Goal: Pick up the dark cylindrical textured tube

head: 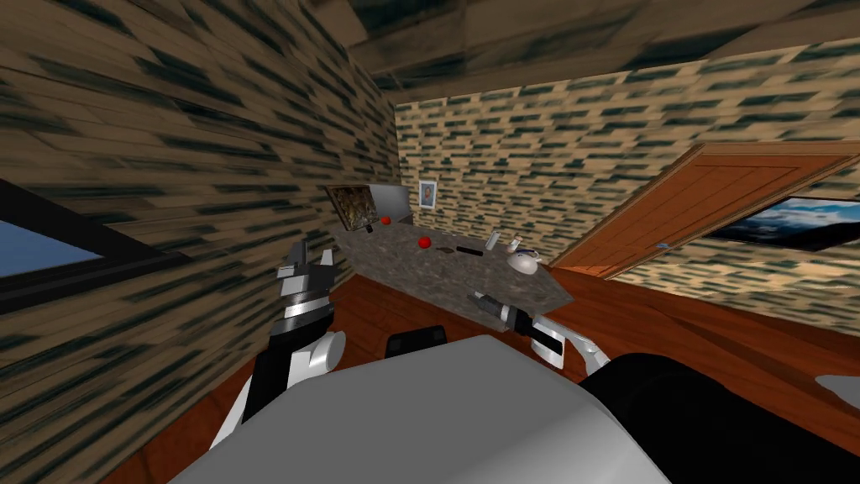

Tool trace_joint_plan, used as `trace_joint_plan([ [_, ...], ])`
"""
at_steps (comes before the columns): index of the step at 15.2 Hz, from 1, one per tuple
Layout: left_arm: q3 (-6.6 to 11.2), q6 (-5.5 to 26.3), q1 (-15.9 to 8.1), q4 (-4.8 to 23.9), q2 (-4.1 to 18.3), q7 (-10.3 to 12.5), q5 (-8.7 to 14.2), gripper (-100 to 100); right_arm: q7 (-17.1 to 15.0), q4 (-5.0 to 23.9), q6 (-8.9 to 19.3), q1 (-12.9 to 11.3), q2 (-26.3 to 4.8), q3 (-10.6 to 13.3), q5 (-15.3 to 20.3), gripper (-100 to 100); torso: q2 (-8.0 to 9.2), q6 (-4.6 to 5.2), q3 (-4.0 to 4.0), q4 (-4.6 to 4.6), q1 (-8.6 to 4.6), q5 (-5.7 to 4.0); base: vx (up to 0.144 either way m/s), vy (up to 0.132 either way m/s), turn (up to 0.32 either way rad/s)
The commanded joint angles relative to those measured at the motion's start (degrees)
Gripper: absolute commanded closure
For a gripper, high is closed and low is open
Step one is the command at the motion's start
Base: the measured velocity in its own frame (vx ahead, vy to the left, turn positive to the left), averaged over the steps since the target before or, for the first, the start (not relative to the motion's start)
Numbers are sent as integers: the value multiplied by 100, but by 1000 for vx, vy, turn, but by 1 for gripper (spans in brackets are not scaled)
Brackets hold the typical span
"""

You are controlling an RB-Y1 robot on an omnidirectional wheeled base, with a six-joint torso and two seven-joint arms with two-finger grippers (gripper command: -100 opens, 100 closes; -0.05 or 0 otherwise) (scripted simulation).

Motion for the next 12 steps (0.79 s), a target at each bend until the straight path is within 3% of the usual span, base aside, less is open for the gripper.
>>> trace_joint_plan([
  [1, 0, 0, 0, 0, 0, 0, 0, 0, 14, 267, 38, 51, -286, 99, 127, -100, 0, 0, 0, 0, 0, 0, 9, 50, 158],
  [3, 0, 0, -1, 0, 0, 0, 0, 0, 14, 267, 38, 51, -477, 99, 127, -100, -2, -3, -1, -1, 5, 0, 16, 44, 144],
  [4, 0, 0, 0, 0, 0, 0, 0, 0, 31, 480, 37, 93, -642, 181, 232, -100, -3, -1, -2, -1, 1, 0, 26, 42, 228],
  [6, 0, 0, 0, 0, 0, 0, 0, 0, 31, 515, 37, 93, -827, 181, 232, -100, -7, -3, -4, -2, 2, 0, 26, 37, 150],
  [7, 0, 0, 0, 0, 0, 0, 0, 0, 51, 732, 35, 134, -959, 262, 333, -100, -6, 0, -3, -1, -1, 1, 32, 36, 210],
  [9, 0, 0, 0, 0, 0, 0, 0, 0, 51, 758, 35, 134, -1167, 262, 333, -100, -11, -3, -6, -2, -1, 0, 34, 31, 141],
  [10, 0, 0, 0, 0, 0, 0, 0, 0, 72, 980, 32, 173, -1297, 343, 430, -100, -9, -1, -5, -2, -3, 0, 40, 38, 184],
  [12, 0, 0, 0, 0, 0, 0, 0, 0, 72, 996, 32, 173, -1495, 343, 430, -100, -15, -5, -9, -3, 0, 0, 43, 32, 170],
])
